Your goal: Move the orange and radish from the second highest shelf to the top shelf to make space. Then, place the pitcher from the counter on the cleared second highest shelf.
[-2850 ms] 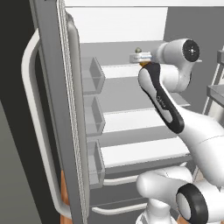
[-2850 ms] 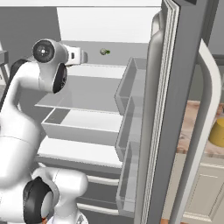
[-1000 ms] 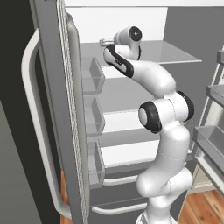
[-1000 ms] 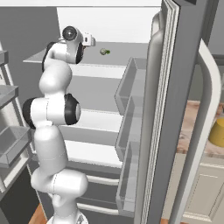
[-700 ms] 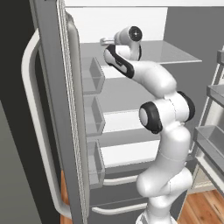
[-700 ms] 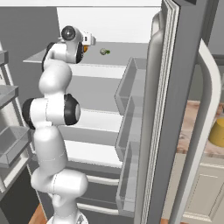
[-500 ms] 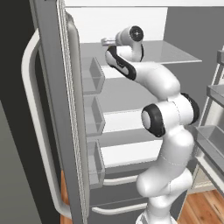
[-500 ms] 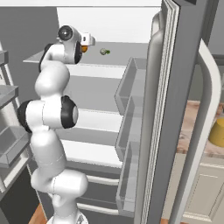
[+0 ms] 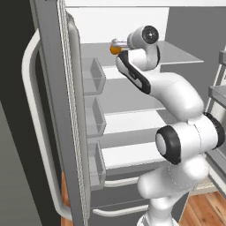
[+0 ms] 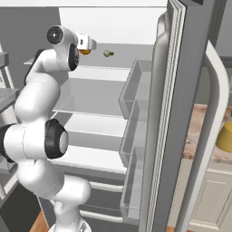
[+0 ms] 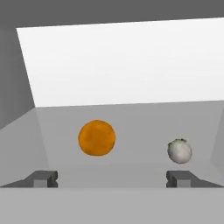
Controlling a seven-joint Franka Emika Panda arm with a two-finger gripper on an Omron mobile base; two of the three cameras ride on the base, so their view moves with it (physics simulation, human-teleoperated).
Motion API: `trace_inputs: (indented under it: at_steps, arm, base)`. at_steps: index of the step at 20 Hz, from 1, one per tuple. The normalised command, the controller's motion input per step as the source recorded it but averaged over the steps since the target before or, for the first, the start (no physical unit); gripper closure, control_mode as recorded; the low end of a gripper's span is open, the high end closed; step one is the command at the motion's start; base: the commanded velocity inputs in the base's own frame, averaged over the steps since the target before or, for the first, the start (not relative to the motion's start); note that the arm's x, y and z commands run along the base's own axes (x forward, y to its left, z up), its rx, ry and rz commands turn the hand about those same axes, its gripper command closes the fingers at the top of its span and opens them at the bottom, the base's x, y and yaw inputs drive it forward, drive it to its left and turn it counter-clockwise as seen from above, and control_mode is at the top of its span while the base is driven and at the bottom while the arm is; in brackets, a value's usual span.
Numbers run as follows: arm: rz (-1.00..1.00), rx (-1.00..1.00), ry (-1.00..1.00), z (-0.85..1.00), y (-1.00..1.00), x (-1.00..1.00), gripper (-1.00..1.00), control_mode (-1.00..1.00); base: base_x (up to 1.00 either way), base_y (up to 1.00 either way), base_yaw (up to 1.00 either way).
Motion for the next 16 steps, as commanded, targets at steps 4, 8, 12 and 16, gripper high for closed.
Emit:
trace_inputs:
  at_steps: [4,8,12,16]
  arm:
    - [0.0,0.0,0.0,0.0,-0.08,-1.0,-1.0,-1.0]
    - [0.0,0.0,0.03,-0.36,0.0,-1.0,-1.0,-1.0]
    - [0.0,0.0,0.08,-0.6,0.0,-1.0,-1.0,-1.0]
    - [0.04,0.0,0.15,-0.77,-0.05,-1.0,-1.0,-1.0]
  base:
    - [0.0,0.0,0.0]
    - [0.0,0.0,0.0]
    - [0.0,0.0,0.0]
    - [0.0,0.0,0.0]
